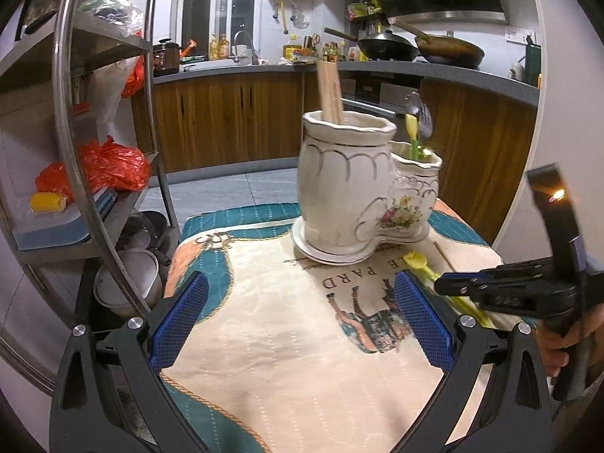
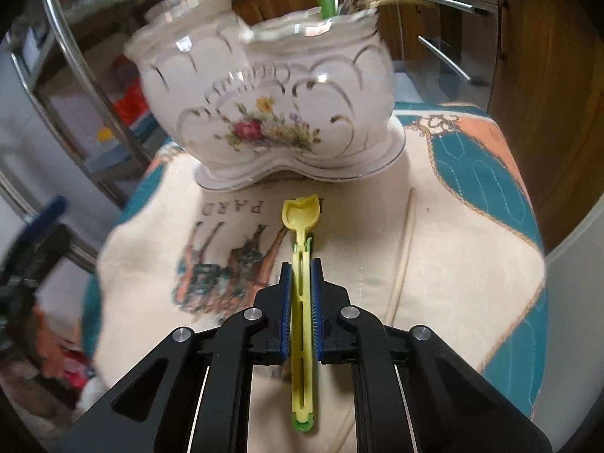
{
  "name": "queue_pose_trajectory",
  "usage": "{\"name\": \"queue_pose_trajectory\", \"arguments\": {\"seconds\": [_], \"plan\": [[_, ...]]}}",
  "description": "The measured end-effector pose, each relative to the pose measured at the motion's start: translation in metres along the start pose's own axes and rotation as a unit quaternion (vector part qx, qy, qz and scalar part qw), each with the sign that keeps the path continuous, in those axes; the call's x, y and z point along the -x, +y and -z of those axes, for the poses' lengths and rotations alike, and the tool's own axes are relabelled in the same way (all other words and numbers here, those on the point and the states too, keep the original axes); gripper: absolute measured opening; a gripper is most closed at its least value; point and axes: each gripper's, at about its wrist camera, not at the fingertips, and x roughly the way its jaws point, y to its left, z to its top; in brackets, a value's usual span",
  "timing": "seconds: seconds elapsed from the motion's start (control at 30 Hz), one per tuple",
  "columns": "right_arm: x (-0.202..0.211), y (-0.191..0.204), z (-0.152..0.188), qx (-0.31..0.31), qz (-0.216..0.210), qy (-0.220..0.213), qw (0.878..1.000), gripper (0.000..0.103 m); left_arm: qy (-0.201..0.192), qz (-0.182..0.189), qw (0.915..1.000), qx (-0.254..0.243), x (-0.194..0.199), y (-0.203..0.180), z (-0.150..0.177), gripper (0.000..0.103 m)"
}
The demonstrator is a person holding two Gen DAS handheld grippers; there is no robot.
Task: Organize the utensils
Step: 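Grasp the yellow slotted spatula with the right tool while the left tool grasps the last chopstick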
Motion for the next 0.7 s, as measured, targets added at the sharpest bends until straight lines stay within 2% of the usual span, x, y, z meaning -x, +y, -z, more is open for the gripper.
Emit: {"name": "queue_pose_trajectory", "arguments": {"seconds": [0.13, 0.27, 0.43, 0.6, 0.67, 0.7], "plan": [[0.033, -0.009, 0.002, 0.004, -0.012, -0.035, 0.999, 0.011, 0.011, 0.008, 0.9999, -0.008, -0.005, -0.015, -0.002, 0.097], [0.059, -0.027, 0.009, 0.029, 0.032, -0.068, 0.997, 0.011, 0.034, 0.022, 0.9990, -0.019, -0.015, -0.041, -0.001, 0.097], [0.067, -0.061, 0.016, 0.006, 0.042, -0.075, 0.996, 0.011, 0.078, 0.043, 0.9956, -0.028, -0.038, -0.081, 0.004, 0.097], [0.069, -0.076, 0.025, 0.004, 0.039, -0.078, 0.996, 0.011, 0.127, 0.058, 0.9894, -0.040, -0.066, -0.118, 0.006, 0.095], [0.072, -0.083, 0.029, 0.005, 0.038, -0.080, 0.996, 0.011, 0.158, 0.067, 0.9843, -0.042, -0.079, -0.132, 0.009, 0.087], [0.072, -0.085, 0.030, 0.004, 0.037, -0.081, 0.996, 0.011, 0.171, 0.072, 0.9817, -0.043, -0.083, -0.138, 0.010, 0.077]]}}
